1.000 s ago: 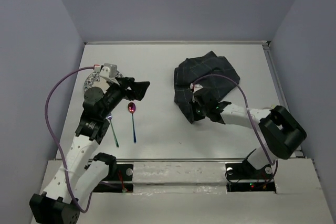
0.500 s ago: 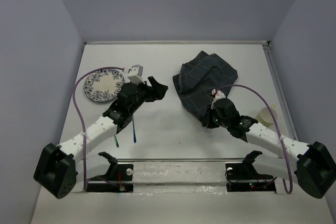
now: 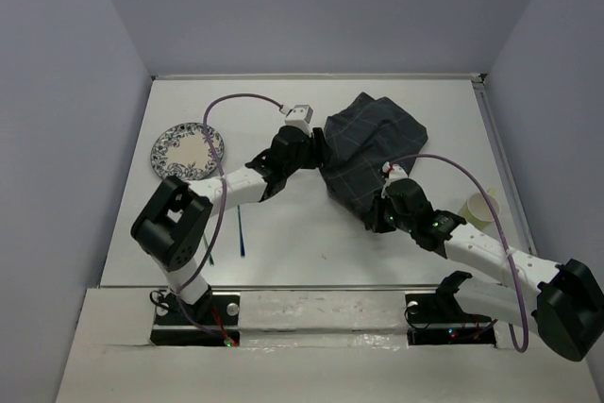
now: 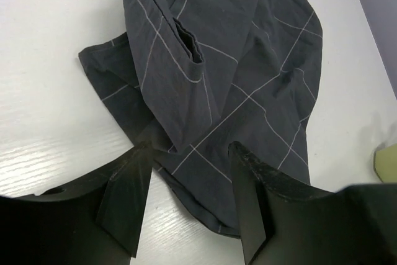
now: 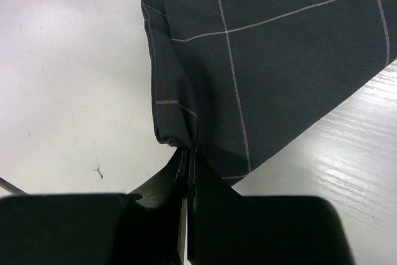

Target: Set the dinner table for one person

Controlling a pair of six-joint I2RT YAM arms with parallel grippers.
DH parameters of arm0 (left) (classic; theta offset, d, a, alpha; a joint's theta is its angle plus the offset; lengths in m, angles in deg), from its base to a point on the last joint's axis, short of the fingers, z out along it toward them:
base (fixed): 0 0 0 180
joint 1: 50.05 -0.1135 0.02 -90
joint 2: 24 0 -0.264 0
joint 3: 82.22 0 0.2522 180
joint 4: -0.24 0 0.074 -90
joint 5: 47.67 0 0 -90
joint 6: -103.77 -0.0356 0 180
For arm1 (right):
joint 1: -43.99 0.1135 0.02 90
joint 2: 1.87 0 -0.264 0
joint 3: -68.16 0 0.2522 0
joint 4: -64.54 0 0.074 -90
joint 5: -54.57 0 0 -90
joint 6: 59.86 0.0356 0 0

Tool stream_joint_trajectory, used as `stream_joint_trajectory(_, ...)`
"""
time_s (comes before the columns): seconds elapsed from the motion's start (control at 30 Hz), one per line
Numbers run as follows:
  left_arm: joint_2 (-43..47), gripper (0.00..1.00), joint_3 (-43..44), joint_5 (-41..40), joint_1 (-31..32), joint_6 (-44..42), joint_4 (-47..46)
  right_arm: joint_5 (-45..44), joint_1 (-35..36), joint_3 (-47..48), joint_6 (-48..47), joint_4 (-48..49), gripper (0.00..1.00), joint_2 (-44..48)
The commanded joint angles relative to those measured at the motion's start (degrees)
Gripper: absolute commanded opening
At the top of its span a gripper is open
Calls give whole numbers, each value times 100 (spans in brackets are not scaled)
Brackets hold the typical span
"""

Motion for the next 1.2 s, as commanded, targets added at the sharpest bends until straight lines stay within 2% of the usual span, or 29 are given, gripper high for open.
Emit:
stream_joint_trajectory(0.0, -156, 61, 502, -116, 81, -210, -388, -37, 17, -61, 53, 46, 0, 135)
stream_joint_trajectory(0.2, -790, 55, 1082, -222, 81, -360, -213, -28, 17, -61, 53, 46, 0, 91)
stream_joint_trajectory(0.33, -1194, 33, 1539, -317, 81, -553, -2, -54, 17, -70, 62, 55, 0, 100)
stream_joint_trajectory(0.37, -1229, 24, 1601, -362, 72, -588, 59, -55, 17, -70, 71, 38, 0, 100)
stream_joint_trajectory(0.4, -1229, 4, 1662, -432, 64, -615, 121, -63, 17, -70, 79, 38, 0, 100)
stream_joint_trajectory(0.43, -1186, 0, 1706, -485, 46, -650, 174, -98, 17, -79, 97, 46, 0, 100)
stream_joint_trajectory(0.63, -80, 0, 1418, -784, -279, -800, 227, -370, 17, -44, 158, -15, 0, -6)
stream_joint_trajectory(0.83, 1353, 0, 225, -697, -964, -142, 96, -810, 17, -17, 343, -164, 0, 20)
stream_joint_trajectory(0.9, 1896, 0, -128, -635, -1175, 34, 52, -793, 17, -8, 387, -234, 8, 169)
stream_joint_trajectory(0.97, 2223, 0, -734, -565, -1500, 472, -79, -863, 17, -43, 439, -261, 27, 310)
stream_joint_trajectory(1.0, 2503, 0, -928, -486, -1588, 579, -185, -907, 17, -52, 492, -296, 57, 424)
stream_joint_trajectory(1.03, 2619, 0, -1130, -450, -1650, 650, -299, -907, 17, -61, 510, -288, 73, 477)
stream_joint_trajectory(1.1, 2795, 0, -1500, -441, -1721, 729, -493, -916, 17, -18, 492, -296, 97, 460)
stream_joint_trajectory(1.17, 2787, 0, -1615, -319, -1747, 773, -546, -916, 17, 149, 440, -270, 98, 311)
